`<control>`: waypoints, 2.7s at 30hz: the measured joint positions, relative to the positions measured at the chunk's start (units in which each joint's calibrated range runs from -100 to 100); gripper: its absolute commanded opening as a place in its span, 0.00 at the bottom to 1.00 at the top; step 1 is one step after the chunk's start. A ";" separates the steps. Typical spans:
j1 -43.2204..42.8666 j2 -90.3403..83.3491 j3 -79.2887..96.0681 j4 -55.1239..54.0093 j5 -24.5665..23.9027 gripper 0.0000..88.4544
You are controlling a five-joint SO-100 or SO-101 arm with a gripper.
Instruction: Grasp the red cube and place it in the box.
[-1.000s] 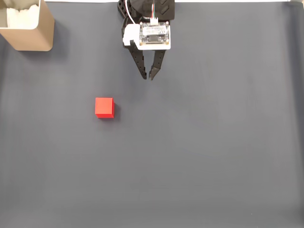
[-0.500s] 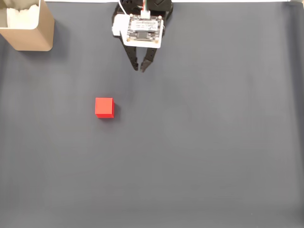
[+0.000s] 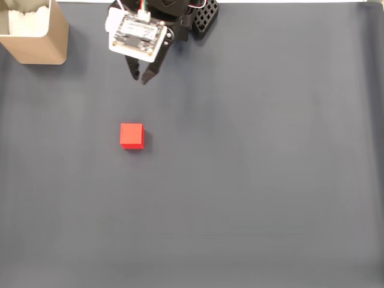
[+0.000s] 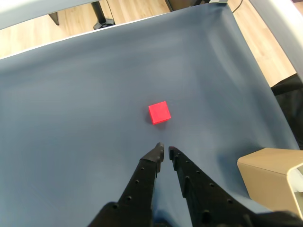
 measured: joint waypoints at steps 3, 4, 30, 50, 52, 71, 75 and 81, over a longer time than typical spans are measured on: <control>1.93 1.65 -2.08 0.08 1.03 0.01; 2.52 2.08 -2.62 0.08 1.47 0.02; 6.97 9.03 -6.87 -2.86 10.21 0.23; 6.90 14.85 -6.87 -9.94 9.57 0.30; 6.90 15.72 -6.87 -10.26 9.28 0.32; 6.90 21.97 -4.97 -17.74 8.45 0.41; 6.90 23.36 -4.16 -19.57 8.45 0.41; 6.90 23.88 -1.81 -22.43 8.45 0.41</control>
